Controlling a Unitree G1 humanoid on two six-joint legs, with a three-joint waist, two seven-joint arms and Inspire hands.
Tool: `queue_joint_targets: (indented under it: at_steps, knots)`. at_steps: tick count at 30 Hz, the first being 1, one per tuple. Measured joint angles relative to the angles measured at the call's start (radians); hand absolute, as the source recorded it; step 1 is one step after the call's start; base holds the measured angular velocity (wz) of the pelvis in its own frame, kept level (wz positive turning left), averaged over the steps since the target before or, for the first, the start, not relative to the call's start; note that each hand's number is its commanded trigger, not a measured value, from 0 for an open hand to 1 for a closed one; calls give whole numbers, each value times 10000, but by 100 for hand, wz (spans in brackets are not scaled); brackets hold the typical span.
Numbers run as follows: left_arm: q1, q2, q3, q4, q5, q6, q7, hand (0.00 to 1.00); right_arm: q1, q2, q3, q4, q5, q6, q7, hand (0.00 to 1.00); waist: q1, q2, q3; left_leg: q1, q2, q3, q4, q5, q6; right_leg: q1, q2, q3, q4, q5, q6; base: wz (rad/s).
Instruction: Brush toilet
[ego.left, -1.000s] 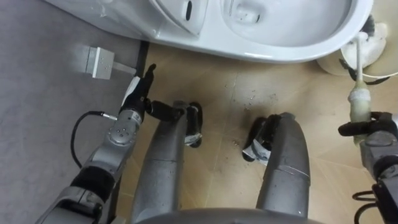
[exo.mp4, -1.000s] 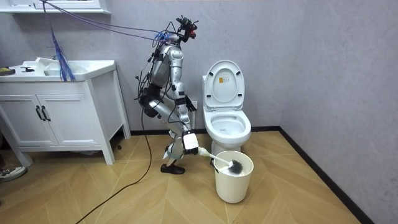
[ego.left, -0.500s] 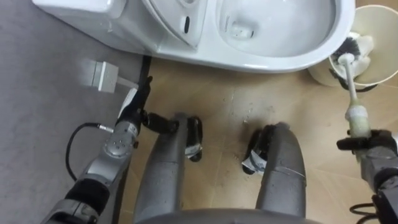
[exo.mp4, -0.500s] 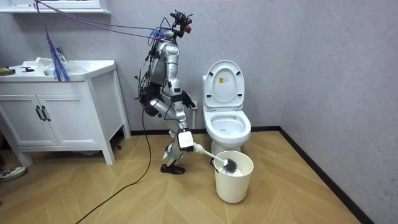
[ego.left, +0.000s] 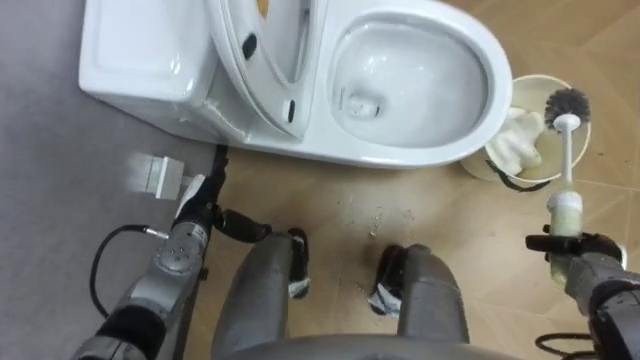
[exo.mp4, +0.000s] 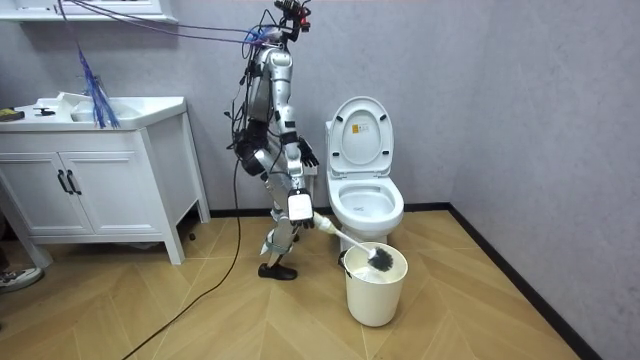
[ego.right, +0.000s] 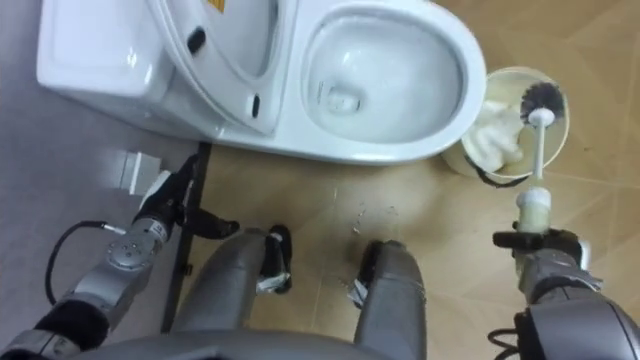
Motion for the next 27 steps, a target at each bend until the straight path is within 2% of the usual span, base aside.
queue_joint_targets:
  at_steps: [2, 4, 8, 11, 15, 20, 22, 24, 27]
  knots:
    - [253, 71, 178, 17, 74, -76, 0, 0, 309, 47, -244, -68, -3, -6, -11, 100, -8, -32, -22, 641, -20, 1, -478, 7, 8, 726, 66, -112, -488, 74, 116, 12]
    - [770, 147, 738, 12, 340, -179, -1, 0, 690, 100, -493, -247, -4, -19, -40, 100, -14, -116, -100, 1342, -35, 1, -950, 16, 10, 1524, 145, -211, -1085, 160, 190, 2]
    - [1481, 161, 1446, -63, 504, -172, -1, 0, 1455, 152, -765, -847, -281, -47, -283, 100, -64, -158, -165, 2433, -22, -10, -1617, 42, -33, 2779, 302, -428, -2090, 402, 287, 4]
    - [2043, 155, 1610, -118, 772, -162, 1, 0, 1952, 259, -746, -1305, -891, -73, -438, 100, -183, -184, -179, 3268, -29, -28, -2062, 53, -51, 3737, 405, -617, -2780, 571, 363, 0]
    - [2553, 102, 1954, -203, 819, -174, 1, 0, 2449, 452, -739, -2114, -1988, -109, -445, 100, -221, -341, -260, 4084, -33, -97, -2547, 107, -139, 4686, 568, -797, -3542, 748, 393, 2]
    - [3009, 13, 2355, -378, 984, -198, 2, 0, 3010, 657, -700, -3099, -3634, -123, -405, 100, -185, -402, -267, 4841, -38, -227, -2970, 160, -225, 5563, 684, -1191, -4223, 885, 394, 8]
    - [3555, -5, 2652, -955, 1091, -201, 3, 0, 3061, 723, -633, -3349, -4812, -144, -292, 100, -181, -418, -265, 5179, -36, -245, -3192, 194, -280, 5899, 728, -1255, -4437, 911, 392, 0]
    - [3811, -68, 2910, -1155, 1274, -200, 4, 0, 3147, 797, -537, -3515, -5483, -145, -205, 100, -158, -435, -262, 5407, -32, -314, -3328, 221, -319, 6161, 766, -1355, -4577, 928, 385, 10]
    - [3994, -446, 3327, -1576, 2132, -198, 9, 0, 3335, 834, -401, -3835, -6504, -198, -93, 100, 127, -390, -265, 5505, -24, -396, -3342, 227, -332, 6311, 778, -1524, -4604, 930, 383, 10]
